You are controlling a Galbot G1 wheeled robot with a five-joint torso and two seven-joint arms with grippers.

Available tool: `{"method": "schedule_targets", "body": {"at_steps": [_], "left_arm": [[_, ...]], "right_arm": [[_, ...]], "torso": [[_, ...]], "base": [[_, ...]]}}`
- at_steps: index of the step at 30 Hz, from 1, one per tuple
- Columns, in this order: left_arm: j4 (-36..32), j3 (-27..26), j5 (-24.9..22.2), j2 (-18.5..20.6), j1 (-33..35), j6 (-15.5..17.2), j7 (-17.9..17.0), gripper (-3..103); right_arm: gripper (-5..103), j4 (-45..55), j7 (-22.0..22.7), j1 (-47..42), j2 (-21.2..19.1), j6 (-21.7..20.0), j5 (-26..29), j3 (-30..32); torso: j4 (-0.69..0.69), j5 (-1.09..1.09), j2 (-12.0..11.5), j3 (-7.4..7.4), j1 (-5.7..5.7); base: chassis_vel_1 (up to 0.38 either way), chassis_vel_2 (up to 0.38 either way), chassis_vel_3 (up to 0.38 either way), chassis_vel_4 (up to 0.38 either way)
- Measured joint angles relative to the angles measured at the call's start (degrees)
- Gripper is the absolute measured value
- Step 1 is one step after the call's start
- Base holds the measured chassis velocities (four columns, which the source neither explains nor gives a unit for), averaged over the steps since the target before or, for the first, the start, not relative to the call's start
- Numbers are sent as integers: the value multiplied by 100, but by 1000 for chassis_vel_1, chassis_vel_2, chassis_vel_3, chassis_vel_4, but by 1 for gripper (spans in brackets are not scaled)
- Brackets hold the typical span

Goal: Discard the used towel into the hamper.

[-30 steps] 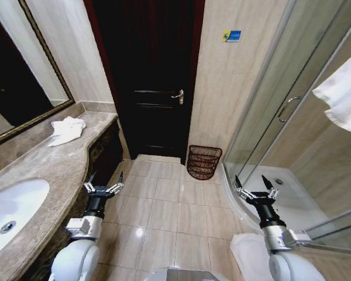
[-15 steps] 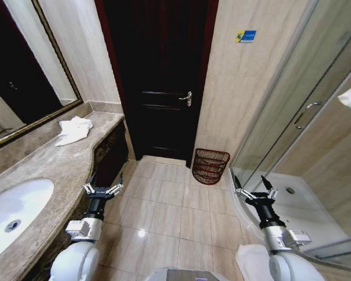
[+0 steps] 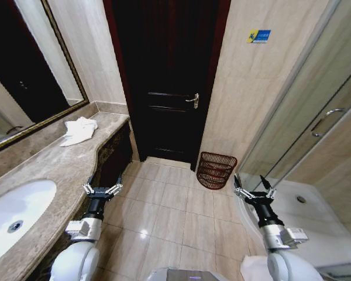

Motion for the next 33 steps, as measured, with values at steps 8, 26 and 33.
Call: {"method": "schedule_targets", "body": {"at_steps": [8, 26, 33], "left_arm": [[-10, -17, 0, 4, 3, 6, 0, 100], [20, -17, 28, -16, 30, -39, -3, 100], [26, -16, 58, -31, 44, -71, -3, 100]], "right_arm": [[100, 2, 14, 43, -3, -8, 10, 19], [100, -32, 16, -11, 2, 98, 18, 25], [100, -40, 13, -11, 2, 114, 22, 23]], "torso": [[0, 0, 0, 0, 0], [0, 0, 0, 0, 0], [1, 0, 0, 0, 0]], "base": [[-63, 107, 107, -71], [-90, 141, 139, -89], [-82, 153, 154, -65]]}}
